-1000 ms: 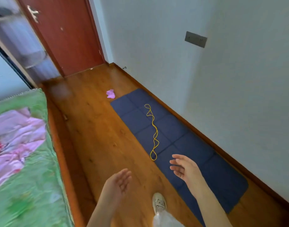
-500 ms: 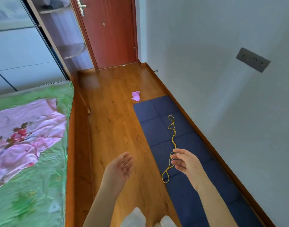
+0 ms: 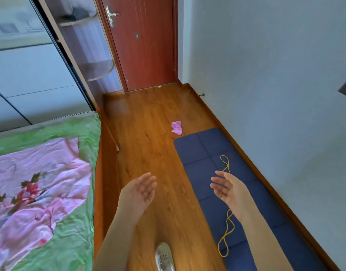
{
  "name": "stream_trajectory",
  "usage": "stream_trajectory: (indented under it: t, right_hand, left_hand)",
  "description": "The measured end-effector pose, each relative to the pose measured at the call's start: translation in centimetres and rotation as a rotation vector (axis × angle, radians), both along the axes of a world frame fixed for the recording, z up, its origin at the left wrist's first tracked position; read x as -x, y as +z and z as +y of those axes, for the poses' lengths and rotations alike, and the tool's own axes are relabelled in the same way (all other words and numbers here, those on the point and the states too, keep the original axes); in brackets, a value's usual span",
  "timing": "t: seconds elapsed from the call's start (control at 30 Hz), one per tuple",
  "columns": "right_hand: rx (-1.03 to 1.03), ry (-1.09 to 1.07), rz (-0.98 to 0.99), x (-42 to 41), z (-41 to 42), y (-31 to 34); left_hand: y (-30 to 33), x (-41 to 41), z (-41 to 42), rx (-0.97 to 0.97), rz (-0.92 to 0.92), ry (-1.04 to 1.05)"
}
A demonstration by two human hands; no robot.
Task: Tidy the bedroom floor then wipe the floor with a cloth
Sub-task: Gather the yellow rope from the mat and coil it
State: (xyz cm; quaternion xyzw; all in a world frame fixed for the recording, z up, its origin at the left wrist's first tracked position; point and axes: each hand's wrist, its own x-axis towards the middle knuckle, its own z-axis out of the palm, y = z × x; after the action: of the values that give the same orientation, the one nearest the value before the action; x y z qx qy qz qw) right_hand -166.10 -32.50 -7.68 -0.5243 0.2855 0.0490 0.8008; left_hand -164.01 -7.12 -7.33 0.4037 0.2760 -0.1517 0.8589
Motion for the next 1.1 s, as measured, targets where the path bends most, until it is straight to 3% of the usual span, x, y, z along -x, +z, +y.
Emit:
stream_trajectory:
  t: [0.2,0.6,0.87,1.1]
  right_hand:
    - [-0.244,-0.037,-0.07,-8.9,4.7,1.4]
    - [-0.319,-0.156,0.014,-20.9,4.8,-1.3]
    - [-0.336,-0.095,-0.029,-36.5,5.2,-1.6]
    - [-0.373,-0.193,-0.071,-47.8,1.7,-0.9]
  left_hand:
    - [1.8,-10.0,4.5,-0.041,-0.055,-0.052]
    - [-1.1,-22.7,7.1,-0.037,0.028,-0.048]
    - [-1.1,-35.0,6.4,-0.108,0.032,-0.065]
    - [-0.3,-48.1,2.4,-0.175,0.051,-0.156]
